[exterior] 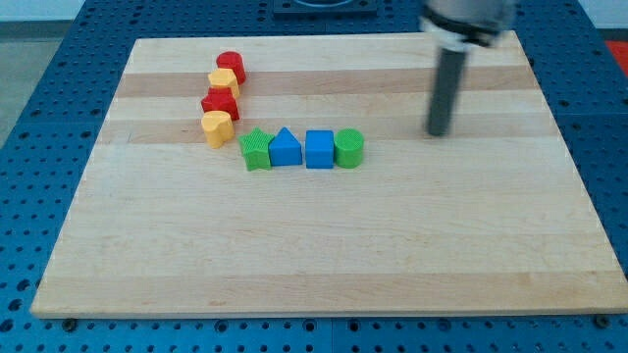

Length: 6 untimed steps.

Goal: Point your arm at the left of the yellow heart

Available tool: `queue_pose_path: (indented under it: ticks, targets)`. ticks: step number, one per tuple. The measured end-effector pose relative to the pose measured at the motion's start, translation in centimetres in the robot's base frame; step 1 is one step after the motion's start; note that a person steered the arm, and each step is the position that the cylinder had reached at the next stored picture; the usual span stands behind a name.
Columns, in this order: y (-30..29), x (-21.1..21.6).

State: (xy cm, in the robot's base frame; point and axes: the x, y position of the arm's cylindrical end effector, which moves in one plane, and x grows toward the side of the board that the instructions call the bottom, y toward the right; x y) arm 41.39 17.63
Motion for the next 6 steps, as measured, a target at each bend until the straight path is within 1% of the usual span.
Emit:
queue_pose_path:
  ticks: [1,2,3,4,5,6]
  targets:
    - [-4.6,9.2]
    - [-18.5,12.6]
    - [-33.3,10.8]
    - [-39.4,3.9]
    - [-40.2,-2.4]
    - [-34.8,-3.4]
